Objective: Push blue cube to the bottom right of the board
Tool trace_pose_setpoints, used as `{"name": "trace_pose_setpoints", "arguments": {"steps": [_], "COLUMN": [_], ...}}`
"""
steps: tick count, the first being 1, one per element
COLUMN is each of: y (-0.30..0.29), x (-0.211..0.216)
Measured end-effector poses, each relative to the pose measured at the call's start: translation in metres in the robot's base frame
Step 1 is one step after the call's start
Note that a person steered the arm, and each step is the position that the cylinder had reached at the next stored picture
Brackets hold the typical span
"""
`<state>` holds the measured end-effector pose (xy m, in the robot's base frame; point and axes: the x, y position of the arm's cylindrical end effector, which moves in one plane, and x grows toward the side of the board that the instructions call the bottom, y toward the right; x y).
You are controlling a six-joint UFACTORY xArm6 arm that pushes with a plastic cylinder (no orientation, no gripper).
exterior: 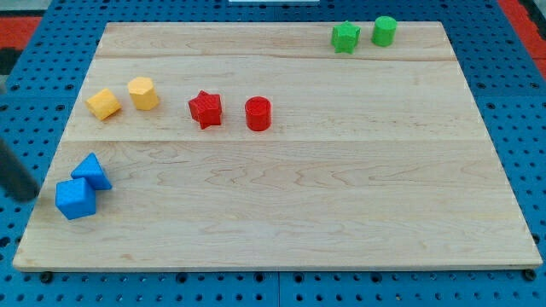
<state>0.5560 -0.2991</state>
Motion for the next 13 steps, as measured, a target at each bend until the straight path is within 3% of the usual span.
{"name": "trace_pose_setpoints", "arguments": {"steps": [1,2,5,7,8,9,11,12,13], "y": [0.036,0.038,0.167,0.141,0.182,0.205,0.168,0.191,0.264], "x": [0.006,-0.028,-0.029,0.029,0.026,0.003,-0.022,-0.038,-0.038]}}
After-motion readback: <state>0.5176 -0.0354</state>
